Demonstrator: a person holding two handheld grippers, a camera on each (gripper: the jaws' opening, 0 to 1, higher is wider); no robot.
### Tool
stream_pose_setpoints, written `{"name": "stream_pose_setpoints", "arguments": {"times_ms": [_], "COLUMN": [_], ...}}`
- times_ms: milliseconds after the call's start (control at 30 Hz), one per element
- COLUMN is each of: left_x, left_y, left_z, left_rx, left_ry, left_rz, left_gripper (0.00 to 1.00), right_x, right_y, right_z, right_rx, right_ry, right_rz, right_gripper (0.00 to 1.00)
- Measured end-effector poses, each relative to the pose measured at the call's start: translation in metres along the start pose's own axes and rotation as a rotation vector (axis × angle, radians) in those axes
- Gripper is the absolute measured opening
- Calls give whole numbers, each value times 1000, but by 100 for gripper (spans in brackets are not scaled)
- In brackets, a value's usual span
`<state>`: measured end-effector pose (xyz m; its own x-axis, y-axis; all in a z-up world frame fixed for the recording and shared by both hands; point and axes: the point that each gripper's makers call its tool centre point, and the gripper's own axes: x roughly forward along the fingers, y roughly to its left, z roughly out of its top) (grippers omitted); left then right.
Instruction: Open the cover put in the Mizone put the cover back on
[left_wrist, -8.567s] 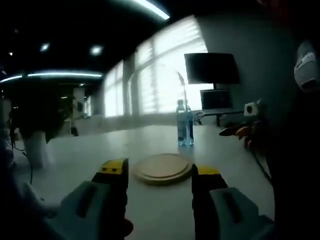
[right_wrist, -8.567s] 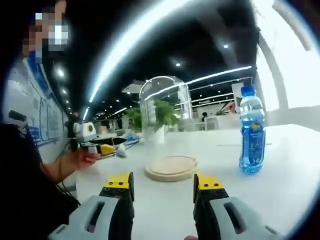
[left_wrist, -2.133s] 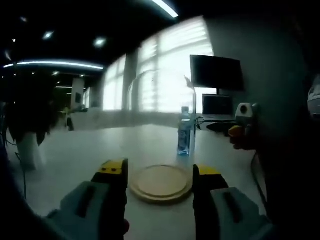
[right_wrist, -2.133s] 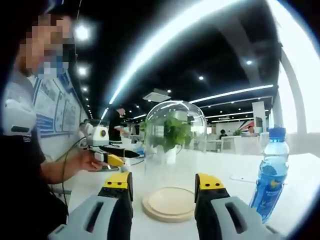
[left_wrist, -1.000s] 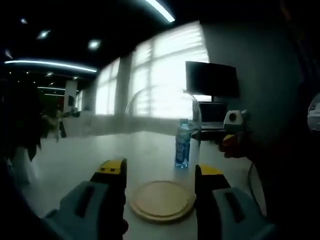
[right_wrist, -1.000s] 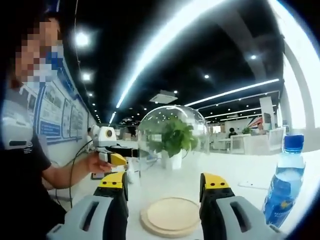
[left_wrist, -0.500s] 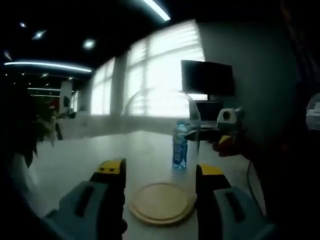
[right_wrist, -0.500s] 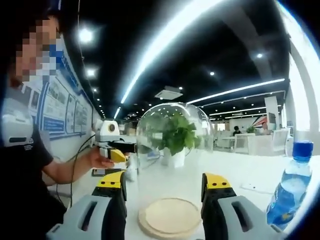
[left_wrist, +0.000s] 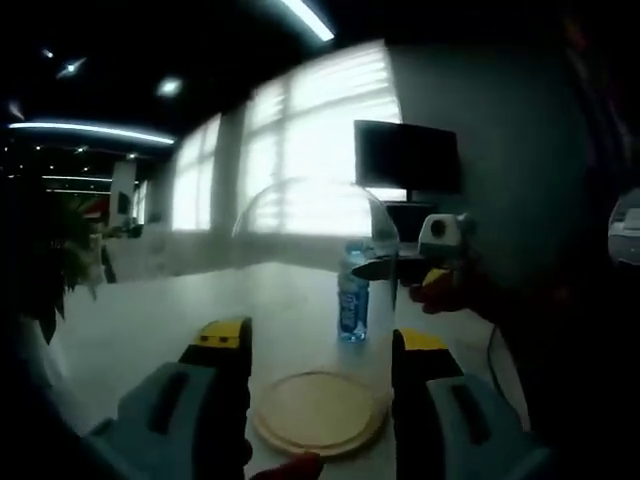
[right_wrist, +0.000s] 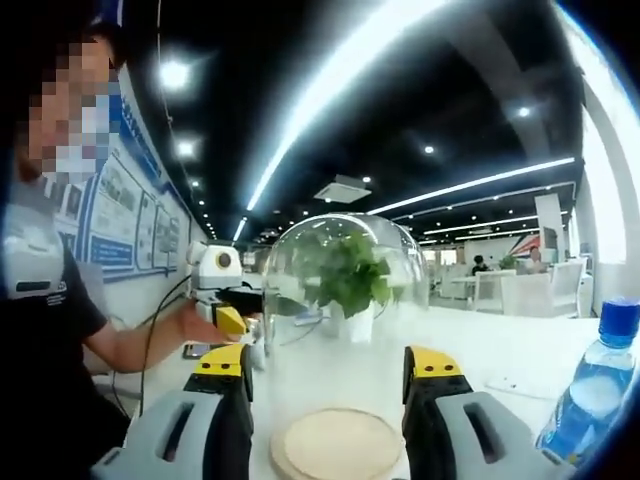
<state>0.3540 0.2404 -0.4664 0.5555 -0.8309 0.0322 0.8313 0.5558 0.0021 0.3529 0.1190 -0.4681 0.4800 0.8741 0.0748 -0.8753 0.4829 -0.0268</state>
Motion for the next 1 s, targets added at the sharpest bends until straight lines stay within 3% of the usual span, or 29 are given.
{"name": "stream_pose_setpoints", "arguments": {"times_ms": [1000], "left_x": [12], "left_y": [10], "left_z": [-4], "left_rx": [5], "left_ry": [12], "left_rz": [-73], "left_gripper": [48], "right_x": [8], "right_y": [-15], "right_z": [-7], "right_rx": [-34], "right_ry": [63], "right_rz": [45], "right_gripper": [56]}}
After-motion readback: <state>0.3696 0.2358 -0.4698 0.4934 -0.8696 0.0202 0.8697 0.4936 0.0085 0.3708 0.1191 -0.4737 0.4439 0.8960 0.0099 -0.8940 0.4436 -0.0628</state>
